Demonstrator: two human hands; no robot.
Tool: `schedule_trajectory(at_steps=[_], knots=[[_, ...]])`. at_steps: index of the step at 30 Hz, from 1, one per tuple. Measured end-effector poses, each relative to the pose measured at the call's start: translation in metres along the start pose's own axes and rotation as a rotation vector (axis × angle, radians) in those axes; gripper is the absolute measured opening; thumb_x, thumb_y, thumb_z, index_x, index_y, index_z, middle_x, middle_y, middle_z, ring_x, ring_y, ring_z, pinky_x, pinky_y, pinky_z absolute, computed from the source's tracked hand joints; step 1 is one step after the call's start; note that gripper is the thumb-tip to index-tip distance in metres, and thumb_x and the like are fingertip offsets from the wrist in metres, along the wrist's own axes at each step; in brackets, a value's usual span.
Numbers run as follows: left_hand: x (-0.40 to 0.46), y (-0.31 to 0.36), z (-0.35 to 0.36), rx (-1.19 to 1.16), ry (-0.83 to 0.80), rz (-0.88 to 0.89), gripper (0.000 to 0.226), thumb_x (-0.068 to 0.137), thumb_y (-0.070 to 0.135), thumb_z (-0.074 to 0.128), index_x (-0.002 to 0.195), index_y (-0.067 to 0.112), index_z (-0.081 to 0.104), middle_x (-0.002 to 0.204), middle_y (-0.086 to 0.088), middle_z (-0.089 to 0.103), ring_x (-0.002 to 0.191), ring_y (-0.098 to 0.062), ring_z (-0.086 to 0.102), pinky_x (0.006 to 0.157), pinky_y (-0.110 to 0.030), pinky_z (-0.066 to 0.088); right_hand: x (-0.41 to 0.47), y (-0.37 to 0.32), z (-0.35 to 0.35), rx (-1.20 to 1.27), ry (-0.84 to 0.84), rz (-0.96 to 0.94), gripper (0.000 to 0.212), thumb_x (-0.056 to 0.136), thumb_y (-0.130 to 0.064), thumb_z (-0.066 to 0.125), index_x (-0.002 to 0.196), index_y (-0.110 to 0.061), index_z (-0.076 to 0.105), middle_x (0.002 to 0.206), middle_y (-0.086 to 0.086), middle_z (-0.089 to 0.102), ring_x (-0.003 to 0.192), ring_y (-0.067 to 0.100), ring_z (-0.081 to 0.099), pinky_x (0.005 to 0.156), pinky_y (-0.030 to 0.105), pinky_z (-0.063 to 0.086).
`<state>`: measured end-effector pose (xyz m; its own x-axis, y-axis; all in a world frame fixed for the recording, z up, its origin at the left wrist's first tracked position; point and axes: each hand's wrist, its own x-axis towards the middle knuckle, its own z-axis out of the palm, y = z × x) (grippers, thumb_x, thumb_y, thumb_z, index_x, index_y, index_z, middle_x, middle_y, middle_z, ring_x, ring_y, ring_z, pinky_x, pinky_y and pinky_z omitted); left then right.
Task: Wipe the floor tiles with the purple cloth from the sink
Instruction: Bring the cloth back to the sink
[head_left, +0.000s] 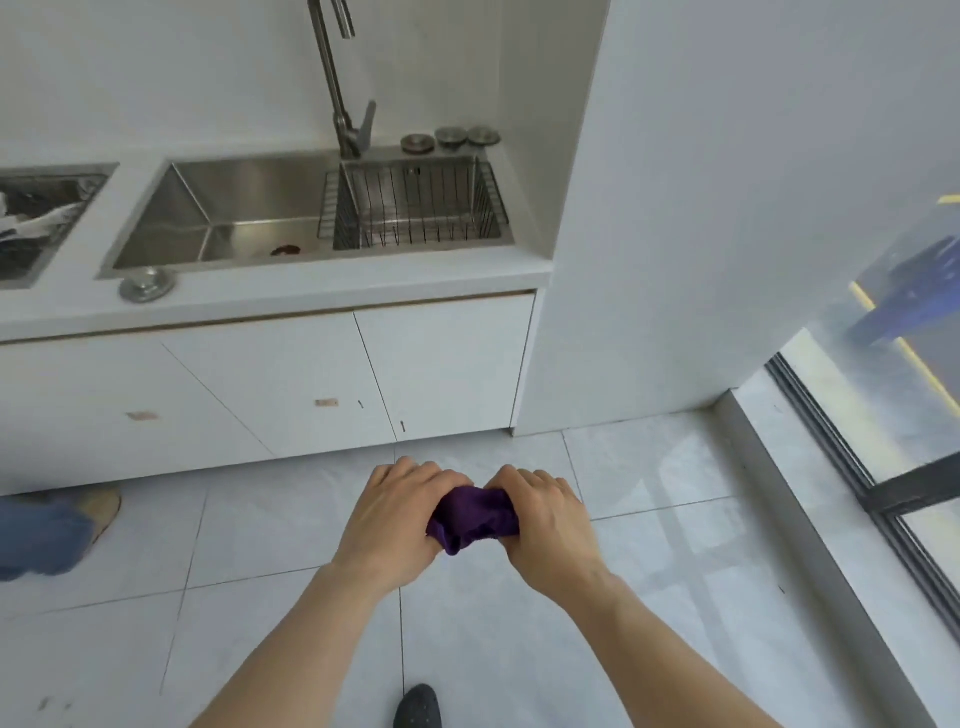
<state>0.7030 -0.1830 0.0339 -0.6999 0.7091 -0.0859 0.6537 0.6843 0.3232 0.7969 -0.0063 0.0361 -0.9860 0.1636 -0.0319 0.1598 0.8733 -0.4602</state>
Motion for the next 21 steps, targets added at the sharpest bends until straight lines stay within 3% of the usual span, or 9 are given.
schedule_trajectory(at_steps=[5, 8, 13, 17, 21], knots=[[-0.002, 0.05, -0.097, -0.072, 0.093, -0.049, 0.055, 0.079, 0.022, 0.069, 0.127, 0.042, 0.053, 0.111, 0.022, 0.065, 0.11, -0.012, 0.051, 0.099, -0.025, 0.032, -0.005, -0.029, -0.098, 0.006, 0.096, -0.028, 0.03, 0.084, -0.017, 0.072, 0.11, -0.023, 0.06, 0.1, -0.008, 0.065, 0.091, 0.02, 0.057, 0.073, 0.026, 0.034], [0.001, 0.065, -0.13, -0.121, 0.149, -0.073, 0.045, 0.078, 0.024, 0.07, 0.114, 0.041, 0.048, 0.101, 0.025, 0.06, 0.102, -0.01, 0.05, 0.093, -0.023, 0.031, 0.003, -0.039, -0.136, 0.014, 0.123, -0.058, 0.03, 0.084, -0.021, 0.073, 0.112, -0.022, 0.061, 0.103, -0.006, 0.063, 0.089, 0.021, 0.059, 0.068, 0.026, 0.034], [0.013, 0.068, -0.176, -0.148, 0.22, -0.067, 0.041, 0.077, 0.025, 0.07, 0.104, 0.042, 0.044, 0.093, 0.025, 0.054, 0.097, -0.008, 0.048, 0.09, -0.022, 0.035, 0.029, -0.057, -0.178, 0.001, 0.16, -0.088, 0.035, 0.082, -0.023, 0.076, 0.114, -0.025, 0.063, 0.109, -0.008, 0.057, 0.088, 0.019, 0.06, 0.063, 0.03, 0.043], [0.034, 0.051, -0.207, -0.178, 0.284, -0.065, 0.042, 0.077, 0.031, 0.074, 0.106, 0.043, 0.047, 0.099, 0.026, 0.059, 0.101, -0.005, 0.046, 0.09, -0.021, 0.035, 0.064, -0.075, -0.197, 0.009, 0.17, -0.096, 0.039, 0.08, -0.028, 0.077, 0.116, -0.031, 0.063, 0.109, -0.011, 0.06, 0.093, 0.017, 0.062, 0.073, 0.034, 0.053], [0.063, 0.018, -0.236, -0.193, 0.328, -0.047, 0.039, 0.08, 0.033, 0.074, 0.107, 0.044, 0.049, 0.103, 0.026, 0.063, 0.103, -0.004, 0.048, 0.094, -0.023, 0.037, 0.113, -0.096, -0.207, 0.012, 0.193, -0.105, 0.042, 0.08, -0.027, 0.073, 0.119, -0.034, 0.06, 0.108, -0.014, 0.065, 0.094, 0.016, 0.062, 0.078, 0.034, 0.053]])
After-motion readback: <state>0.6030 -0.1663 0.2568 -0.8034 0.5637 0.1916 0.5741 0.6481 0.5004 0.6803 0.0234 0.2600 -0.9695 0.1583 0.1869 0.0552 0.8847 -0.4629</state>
